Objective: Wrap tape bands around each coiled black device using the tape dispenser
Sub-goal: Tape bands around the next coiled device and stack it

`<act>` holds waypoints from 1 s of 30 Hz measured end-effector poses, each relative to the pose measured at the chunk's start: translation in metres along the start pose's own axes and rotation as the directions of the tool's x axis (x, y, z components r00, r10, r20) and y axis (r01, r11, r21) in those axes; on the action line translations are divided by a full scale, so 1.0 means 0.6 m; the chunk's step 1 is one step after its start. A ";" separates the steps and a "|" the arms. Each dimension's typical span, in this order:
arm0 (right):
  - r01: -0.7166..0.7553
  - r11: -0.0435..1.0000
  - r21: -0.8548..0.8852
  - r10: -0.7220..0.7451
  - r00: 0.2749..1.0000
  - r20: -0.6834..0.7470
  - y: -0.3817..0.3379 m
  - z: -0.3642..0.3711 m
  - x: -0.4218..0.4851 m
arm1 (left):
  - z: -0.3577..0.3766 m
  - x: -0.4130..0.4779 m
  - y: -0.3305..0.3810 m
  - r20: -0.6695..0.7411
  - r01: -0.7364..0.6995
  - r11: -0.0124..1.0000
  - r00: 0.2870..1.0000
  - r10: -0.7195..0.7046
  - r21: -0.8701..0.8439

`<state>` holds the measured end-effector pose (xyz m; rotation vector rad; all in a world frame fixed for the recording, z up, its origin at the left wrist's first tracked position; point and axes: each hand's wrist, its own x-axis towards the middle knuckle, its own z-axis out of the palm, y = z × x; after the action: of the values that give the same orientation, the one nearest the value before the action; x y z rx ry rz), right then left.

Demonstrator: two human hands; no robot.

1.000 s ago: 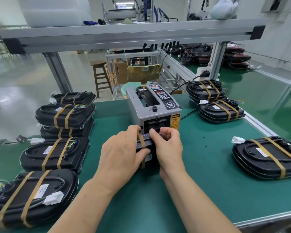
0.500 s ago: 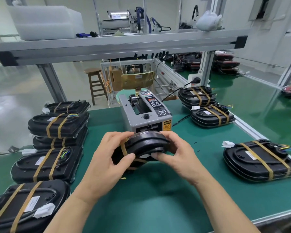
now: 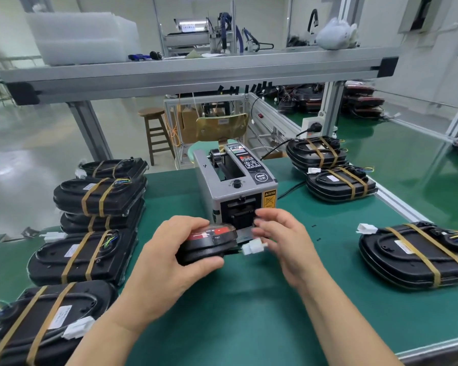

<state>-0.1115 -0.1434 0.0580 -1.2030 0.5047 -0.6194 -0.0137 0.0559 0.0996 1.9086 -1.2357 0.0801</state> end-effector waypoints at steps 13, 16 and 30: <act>-0.127 0.987 -0.099 0.088 0.942 -0.325 -0.007 0.062 0.055 | 0.000 -0.001 0.003 -0.033 0.016 0.999 0.999 -0.017 -0.033; -0.150 0.982 -0.113 0.104 0.937 -0.334 -0.011 0.069 0.057 | 0.004 -0.003 0.003 -0.055 0.010 1.000 0.998 -0.012 -0.028; 0.051 0.999 -0.004 -0.051 0.995 -0.085 -0.083 0.089 -0.088 | 0.042 -0.013 -0.004 -0.234 -0.089 0.992 0.970 0.065 -0.091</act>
<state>-0.1237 -0.0818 0.1230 -1.1980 0.5480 -0.7163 -0.0248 0.0452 0.0784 1.7105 -1.1338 0.2684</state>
